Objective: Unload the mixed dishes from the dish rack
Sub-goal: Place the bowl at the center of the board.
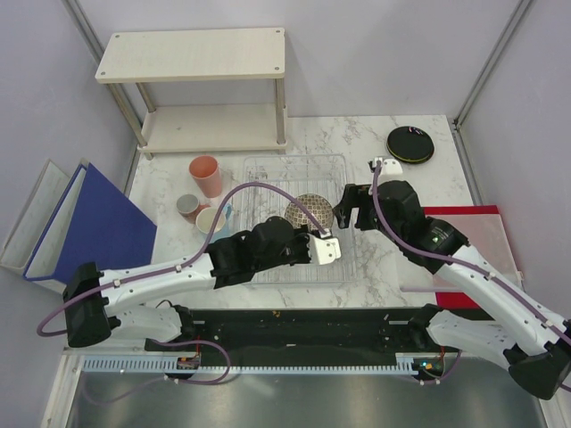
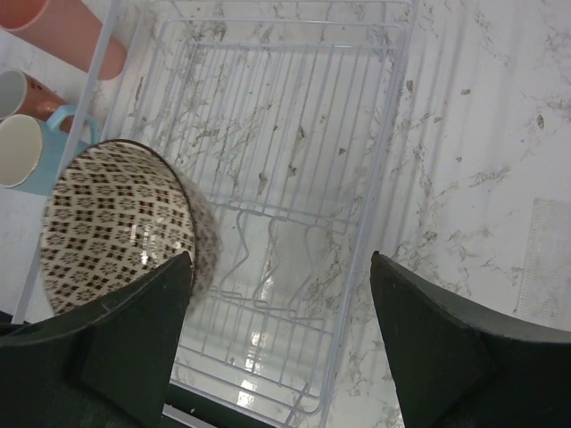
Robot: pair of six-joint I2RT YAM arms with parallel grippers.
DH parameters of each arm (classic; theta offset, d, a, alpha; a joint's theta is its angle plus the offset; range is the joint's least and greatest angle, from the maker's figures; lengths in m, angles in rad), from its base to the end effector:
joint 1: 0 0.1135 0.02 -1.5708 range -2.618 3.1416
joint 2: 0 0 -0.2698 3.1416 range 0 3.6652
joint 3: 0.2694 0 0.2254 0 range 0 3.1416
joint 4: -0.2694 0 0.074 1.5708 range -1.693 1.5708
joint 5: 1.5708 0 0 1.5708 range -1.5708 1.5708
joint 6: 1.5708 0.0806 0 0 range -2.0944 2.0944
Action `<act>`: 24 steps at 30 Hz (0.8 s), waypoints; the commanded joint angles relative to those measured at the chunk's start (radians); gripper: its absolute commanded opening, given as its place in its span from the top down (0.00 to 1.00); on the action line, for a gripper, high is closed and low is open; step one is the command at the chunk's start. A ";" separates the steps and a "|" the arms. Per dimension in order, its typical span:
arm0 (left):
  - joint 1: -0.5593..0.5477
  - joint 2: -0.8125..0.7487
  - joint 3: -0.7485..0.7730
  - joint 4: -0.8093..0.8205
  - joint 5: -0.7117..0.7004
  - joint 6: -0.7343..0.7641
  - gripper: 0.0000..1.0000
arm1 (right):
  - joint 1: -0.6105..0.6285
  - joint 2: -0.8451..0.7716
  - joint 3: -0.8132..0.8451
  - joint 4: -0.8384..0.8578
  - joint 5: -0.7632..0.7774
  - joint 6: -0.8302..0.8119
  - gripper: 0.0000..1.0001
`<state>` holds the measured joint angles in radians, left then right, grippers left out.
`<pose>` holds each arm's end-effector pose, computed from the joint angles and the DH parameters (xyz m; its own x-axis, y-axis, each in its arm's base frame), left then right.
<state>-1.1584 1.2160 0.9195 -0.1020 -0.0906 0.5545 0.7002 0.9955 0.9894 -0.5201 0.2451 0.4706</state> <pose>0.1244 -0.2662 0.3005 0.3306 0.5526 -0.7651 0.8292 0.2171 0.5151 0.1827 0.1284 0.3221 -0.5530 0.1092 -0.8260 -0.2400 0.9285 0.2835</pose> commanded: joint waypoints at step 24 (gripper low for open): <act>-0.049 0.013 0.048 0.079 0.060 -0.016 0.98 | 0.005 0.150 0.002 0.031 -0.124 -0.024 0.69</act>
<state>-1.1923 1.2560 0.9203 -0.1024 -0.0219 0.5426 0.7033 1.1225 0.9897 -0.4858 0.1291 0.4633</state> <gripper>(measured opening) 0.120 0.330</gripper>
